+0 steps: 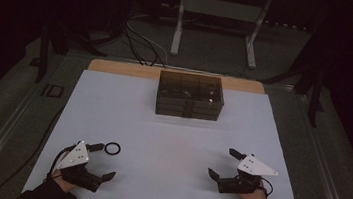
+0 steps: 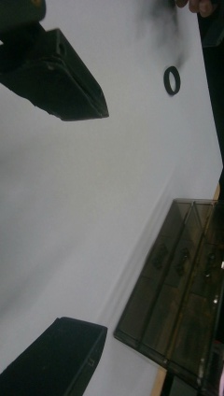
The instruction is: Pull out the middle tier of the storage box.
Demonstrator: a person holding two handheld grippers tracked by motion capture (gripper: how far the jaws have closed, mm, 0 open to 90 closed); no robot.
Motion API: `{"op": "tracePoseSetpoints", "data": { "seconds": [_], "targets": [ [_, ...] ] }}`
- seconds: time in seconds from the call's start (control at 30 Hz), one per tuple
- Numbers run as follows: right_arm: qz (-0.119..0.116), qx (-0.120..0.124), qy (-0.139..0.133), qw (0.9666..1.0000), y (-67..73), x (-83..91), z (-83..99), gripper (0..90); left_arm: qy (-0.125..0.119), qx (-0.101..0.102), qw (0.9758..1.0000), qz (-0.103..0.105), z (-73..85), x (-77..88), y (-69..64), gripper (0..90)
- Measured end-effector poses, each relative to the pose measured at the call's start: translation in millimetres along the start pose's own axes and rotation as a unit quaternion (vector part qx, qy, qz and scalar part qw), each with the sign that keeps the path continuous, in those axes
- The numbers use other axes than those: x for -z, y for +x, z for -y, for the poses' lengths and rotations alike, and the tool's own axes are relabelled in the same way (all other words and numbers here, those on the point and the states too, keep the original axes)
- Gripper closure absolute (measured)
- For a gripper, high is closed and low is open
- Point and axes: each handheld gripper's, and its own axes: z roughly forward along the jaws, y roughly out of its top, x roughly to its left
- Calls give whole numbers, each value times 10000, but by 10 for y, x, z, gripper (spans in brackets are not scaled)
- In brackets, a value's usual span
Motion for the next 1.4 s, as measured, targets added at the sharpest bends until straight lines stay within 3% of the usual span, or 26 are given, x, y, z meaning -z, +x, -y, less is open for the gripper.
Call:
{"op": "tracePoseSetpoints", "data": {
  "seconds": [0.3,0.67,1.4],
  "targets": [
    [62,276,-149,9995,19,53,-228,0,-29,-9,10000,36,-5,-7,8,11],
    [222,601,-397,9972,-95,44,-535,0,-8,-34,10000,70,-4,-10,0,11],
    [215,1053,-435,9933,-139,-142,-830,0,38,-40,10000,72,1,-17,-2,11]
  ]
}}
